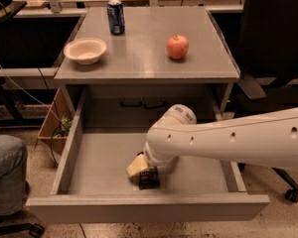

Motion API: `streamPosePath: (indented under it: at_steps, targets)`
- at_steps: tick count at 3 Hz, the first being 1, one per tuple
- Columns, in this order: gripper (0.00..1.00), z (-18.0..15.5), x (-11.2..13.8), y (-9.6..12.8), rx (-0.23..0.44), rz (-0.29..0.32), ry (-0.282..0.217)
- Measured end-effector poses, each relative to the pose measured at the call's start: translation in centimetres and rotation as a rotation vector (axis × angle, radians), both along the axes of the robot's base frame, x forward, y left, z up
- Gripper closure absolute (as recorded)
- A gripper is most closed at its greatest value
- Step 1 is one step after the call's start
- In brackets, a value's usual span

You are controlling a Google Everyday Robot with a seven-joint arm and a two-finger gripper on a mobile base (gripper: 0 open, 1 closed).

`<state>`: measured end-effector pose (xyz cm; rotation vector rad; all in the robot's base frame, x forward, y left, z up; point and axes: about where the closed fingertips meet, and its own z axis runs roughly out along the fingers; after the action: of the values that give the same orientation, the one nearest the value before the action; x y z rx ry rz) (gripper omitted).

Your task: Pick rxbar chocolate from top drawer and place on counter

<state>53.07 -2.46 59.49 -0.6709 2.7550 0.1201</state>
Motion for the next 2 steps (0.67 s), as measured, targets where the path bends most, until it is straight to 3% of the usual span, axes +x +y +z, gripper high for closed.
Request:
streamPosePath:
  at_steps: [1, 2]
  targets:
    - [0.27, -1.6, 0.0, -0.1, -0.018, -0.042, 0.006]
    - [0.58, -0.6, 0.0, -0.1, -0.018, -0.042, 0.006]
